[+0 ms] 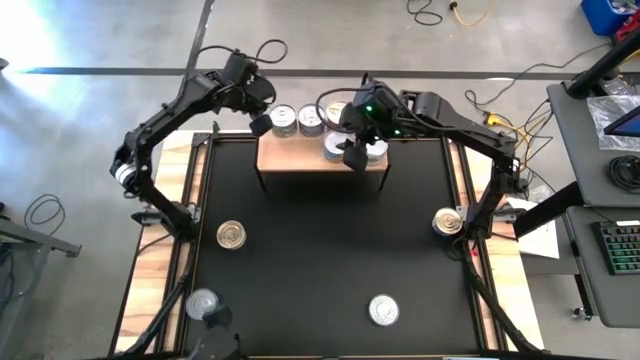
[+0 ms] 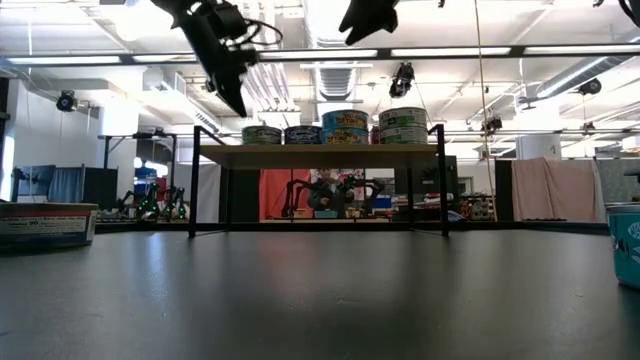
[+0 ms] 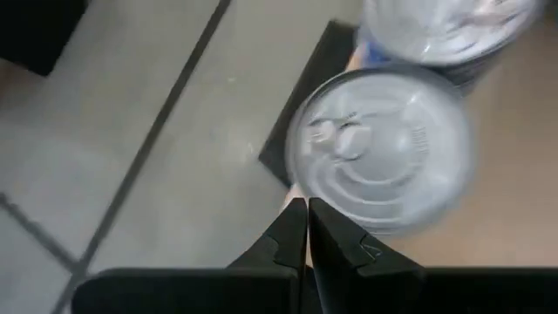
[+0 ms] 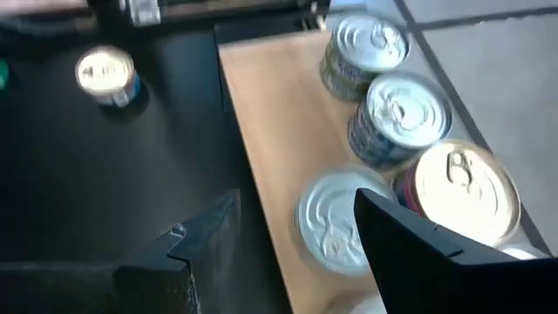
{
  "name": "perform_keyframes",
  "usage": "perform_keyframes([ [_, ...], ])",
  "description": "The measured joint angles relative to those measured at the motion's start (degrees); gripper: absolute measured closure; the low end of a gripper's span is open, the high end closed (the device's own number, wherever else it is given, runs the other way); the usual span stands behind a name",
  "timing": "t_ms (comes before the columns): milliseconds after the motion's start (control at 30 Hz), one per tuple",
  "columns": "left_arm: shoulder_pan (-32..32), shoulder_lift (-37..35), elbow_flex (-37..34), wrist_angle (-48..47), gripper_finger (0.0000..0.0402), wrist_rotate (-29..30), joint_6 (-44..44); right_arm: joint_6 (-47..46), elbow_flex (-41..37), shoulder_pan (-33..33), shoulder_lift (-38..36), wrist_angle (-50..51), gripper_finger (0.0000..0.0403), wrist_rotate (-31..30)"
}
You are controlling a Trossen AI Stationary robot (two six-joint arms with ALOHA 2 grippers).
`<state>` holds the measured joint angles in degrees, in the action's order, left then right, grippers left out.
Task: Stack canned seafood by type on shelf
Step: Stack the green tuna can on top of the other green tuna can on the shelf, then put the blue-pink tuna can on the shelf
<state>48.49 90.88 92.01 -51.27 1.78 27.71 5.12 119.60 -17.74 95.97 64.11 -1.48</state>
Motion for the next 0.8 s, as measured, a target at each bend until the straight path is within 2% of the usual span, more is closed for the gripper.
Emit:
perform_keyframes([
  [67,-0.02,-1.80,0.00,-1.90,0.0401,-5.52,-0.95,-0.67,-0.01,0.00,0.43,-2.42,0.0184,0.30],
  [200,-0.17,-6.50,0.00,-4.99,0.0401,-23.86,-4.68,0.00,-0.09,0.00,1.78,-5.14,0.0184,1.71],
  [267,-1.18,-9.64,-0.39,-5.90,0.0401,-28.95,-6.98,0.84,-0.20,0.44,2.12,-5.26,0.0184,1.85],
  [333,-3.09,-13.13,-1.18,-7.29,0.0401,-29.27,-8.29,1.77,-0.20,1.46,2.05,-6.98,0.0184,1.73],
  [533,-13.61,-23.40,-6.60,-10.39,0.0401,-24.32,-14.16,1.95,-0.28,7.23,1.72,-12.56,0.0184,1.02],
  [667,-20.42,-30.40,-14.39,-12.57,0.0402,-23.21,-22.43,2.05,-0.84,11.04,1.72,-14.59,0.0184,0.00],
  [800,-24.60,-37.92,-24.24,-16.31,0.0399,-22.70,-31.37,-2.89,-0.86,14.16,1.72,-16.56,0.0184,0.00],
])
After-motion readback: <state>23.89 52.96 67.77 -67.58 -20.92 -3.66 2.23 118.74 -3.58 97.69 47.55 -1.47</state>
